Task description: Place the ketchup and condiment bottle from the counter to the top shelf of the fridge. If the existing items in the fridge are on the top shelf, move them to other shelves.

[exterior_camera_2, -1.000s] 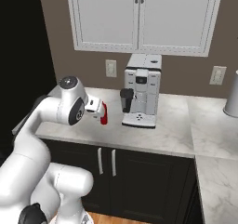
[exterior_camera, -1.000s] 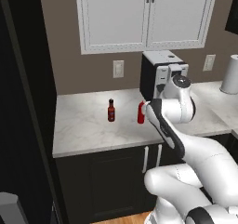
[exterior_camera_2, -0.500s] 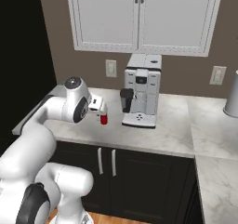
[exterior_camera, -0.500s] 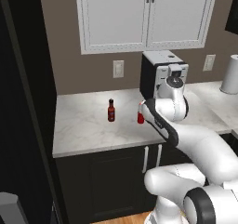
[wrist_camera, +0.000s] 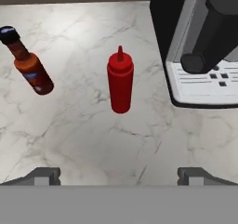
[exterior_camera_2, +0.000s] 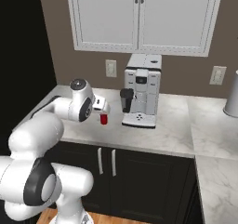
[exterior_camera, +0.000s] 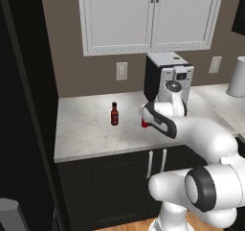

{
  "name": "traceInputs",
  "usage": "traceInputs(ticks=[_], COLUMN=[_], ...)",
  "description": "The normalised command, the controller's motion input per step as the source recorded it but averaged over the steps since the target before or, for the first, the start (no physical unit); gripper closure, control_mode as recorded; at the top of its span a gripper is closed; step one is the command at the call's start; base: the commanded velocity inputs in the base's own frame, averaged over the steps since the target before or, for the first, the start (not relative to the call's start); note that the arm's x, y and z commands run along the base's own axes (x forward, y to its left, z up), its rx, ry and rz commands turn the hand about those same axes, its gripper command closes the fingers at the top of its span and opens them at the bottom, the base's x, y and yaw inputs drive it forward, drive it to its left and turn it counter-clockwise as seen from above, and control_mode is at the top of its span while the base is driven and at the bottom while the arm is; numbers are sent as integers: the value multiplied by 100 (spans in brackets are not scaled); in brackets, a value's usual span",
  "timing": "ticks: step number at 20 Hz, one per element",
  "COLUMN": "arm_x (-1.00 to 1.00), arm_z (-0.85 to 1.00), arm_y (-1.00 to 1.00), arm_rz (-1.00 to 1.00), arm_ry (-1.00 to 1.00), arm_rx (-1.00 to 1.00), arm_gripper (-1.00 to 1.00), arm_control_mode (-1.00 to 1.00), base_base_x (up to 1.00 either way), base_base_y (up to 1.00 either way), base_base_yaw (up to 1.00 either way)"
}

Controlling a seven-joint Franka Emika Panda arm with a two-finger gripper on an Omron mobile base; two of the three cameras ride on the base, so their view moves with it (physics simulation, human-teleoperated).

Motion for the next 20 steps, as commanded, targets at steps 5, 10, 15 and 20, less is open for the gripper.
traceInputs(ticks=[5,10,15,20], arm_x=[28,19,16,20], arm_z=[-13,-13,-16,-16], arm_y=[0,0,0,0], arm_rz=[0,0,-1,-1], arm_ry=[0,-2,-8,-5], arm_rx=[0,-1,-3,-2], arm_gripper=[-100,-100,-100,-100], arm_control_mode=[-100,-100,-100,-100], base_base_x=[0,0,0,0], base_base_y=[0,0,0,0], base_base_yaw=[0,0,0,0])
